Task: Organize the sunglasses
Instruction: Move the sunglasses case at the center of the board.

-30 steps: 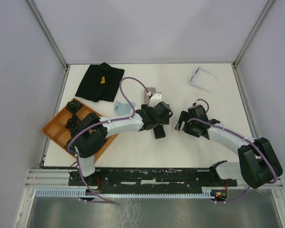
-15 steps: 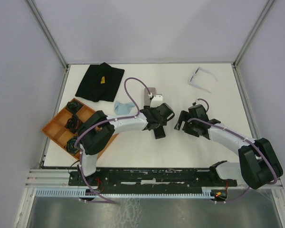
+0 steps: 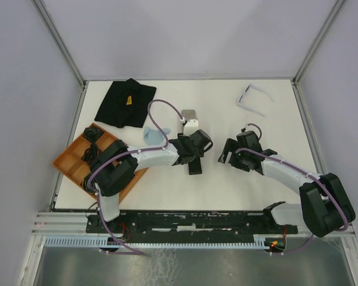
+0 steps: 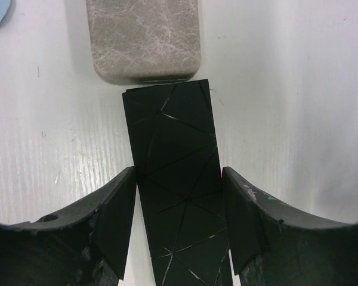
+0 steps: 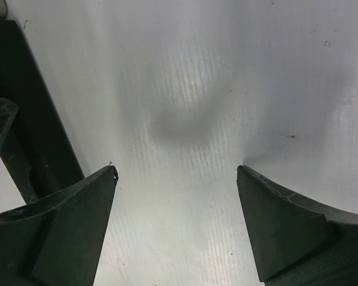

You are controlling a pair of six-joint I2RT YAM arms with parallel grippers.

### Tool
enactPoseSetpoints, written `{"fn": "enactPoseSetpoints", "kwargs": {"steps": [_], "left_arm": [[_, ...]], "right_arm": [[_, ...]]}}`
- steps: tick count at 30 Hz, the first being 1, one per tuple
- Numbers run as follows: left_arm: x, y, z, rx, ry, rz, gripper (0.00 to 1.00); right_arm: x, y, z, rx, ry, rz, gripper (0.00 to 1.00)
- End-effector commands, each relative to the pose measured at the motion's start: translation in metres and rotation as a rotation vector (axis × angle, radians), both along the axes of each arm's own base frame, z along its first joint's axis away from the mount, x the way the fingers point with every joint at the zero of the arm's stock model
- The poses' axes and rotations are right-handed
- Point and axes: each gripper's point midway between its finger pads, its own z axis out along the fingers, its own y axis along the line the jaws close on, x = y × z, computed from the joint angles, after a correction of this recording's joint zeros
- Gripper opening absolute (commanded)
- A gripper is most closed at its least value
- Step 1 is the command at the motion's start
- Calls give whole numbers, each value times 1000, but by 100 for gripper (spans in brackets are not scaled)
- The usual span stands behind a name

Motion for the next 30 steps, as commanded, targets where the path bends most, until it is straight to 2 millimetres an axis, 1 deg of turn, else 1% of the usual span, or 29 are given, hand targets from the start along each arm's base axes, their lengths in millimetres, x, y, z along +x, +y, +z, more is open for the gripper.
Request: {"fn": "enactPoseSetpoints", "kwargs": {"steps": [1,5,8,9,11,12,13,15,18,20,21,22,24,26,28,30], "left_arm": [[3,-4,28,-152,-44,1,58],[-2,-4,37,-231,-50,-27,55],[-6,-2,48,-295,-67,-51,54],[-8,-2,55,-322,-79,-58,54],[-12,-1,61,-375,-90,-77,52],[-15,-1,70,-412,-104,-84,51],[-16,0,70,-419,-104,-87,50],[-20,2,78,-457,-120,-91,49],[-23,5,89,-502,-145,-92,47],[-23,7,89,-492,-152,-91,47],[-21,9,87,-472,-144,-84,52],[-19,11,82,-444,-132,-72,59],[-16,10,78,-408,-122,-76,69],[-13,6,73,-388,-113,-85,84],[-10,3,65,-342,-88,-81,92],[-7,0,58,-310,-69,-79,96]], "right_arm": [[22,12,22,49,-81,13,90],[24,16,26,68,-94,23,90],[25,21,33,97,-123,40,91],[26,24,37,116,-139,52,91],[27,36,47,174,-173,102,92],[28,42,53,210,-186,120,92],[28,46,54,227,-189,130,92],[29,54,61,277,-198,145,92],[31,64,66,332,-203,161,93],[32,65,64,332,-189,156,93],[32,60,58,300,-168,133,93],[33,55,54,272,-157,113,93],[32,43,48,217,-150,77,93],[29,35,43,177,-147,59,93],[26,31,40,156,-141,55,93],[25,28,38,149,-141,52,93]]}}
